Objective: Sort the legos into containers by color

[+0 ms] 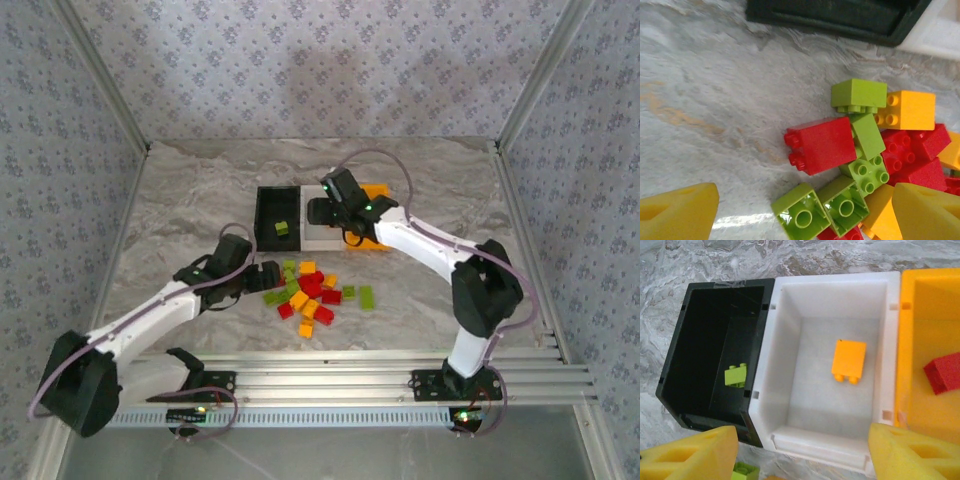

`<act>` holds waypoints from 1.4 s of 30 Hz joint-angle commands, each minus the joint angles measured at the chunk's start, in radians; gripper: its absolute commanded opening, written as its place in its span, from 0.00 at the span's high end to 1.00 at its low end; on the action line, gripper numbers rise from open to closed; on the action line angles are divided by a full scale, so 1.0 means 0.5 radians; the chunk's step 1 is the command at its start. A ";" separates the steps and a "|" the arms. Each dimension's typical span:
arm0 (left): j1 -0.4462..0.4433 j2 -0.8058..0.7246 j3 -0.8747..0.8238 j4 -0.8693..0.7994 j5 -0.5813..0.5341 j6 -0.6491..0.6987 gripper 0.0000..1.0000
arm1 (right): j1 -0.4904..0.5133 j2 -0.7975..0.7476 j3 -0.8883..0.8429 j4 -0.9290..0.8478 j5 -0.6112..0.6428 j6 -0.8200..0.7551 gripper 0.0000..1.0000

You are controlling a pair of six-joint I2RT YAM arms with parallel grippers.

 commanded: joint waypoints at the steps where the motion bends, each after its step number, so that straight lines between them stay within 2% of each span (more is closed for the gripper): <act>1: -0.057 0.148 0.088 0.118 0.019 0.087 0.13 | -0.023 -0.129 -0.118 0.039 -0.002 0.050 0.29; 10: -0.006 0.371 0.013 0.069 -0.141 0.015 0.24 | -0.062 -0.282 -0.262 0.065 0.008 0.074 0.28; 15: 0.134 0.193 -0.089 -0.025 -0.197 -0.013 0.25 | -0.066 -0.292 -0.262 0.074 0.001 0.072 0.28; 20: 0.189 0.017 -0.021 -0.087 -0.060 0.054 0.24 | -0.075 -0.295 -0.338 0.090 -0.014 0.080 0.28; 23: 0.140 -0.035 0.016 0.026 0.019 0.048 0.17 | -0.078 -0.313 -0.363 0.104 -0.012 0.081 0.28; 30: 0.067 0.323 0.156 0.196 -0.035 0.109 0.15 | -0.099 -0.350 -0.413 0.098 -0.007 0.091 0.28; 37: 0.067 0.487 0.155 0.266 -0.038 0.152 0.23 | -0.131 -0.429 -0.475 0.085 0.015 0.097 0.28; 42: 0.119 0.482 0.083 0.148 -0.163 0.136 0.33 | -0.150 -0.444 -0.498 0.104 0.009 0.108 0.28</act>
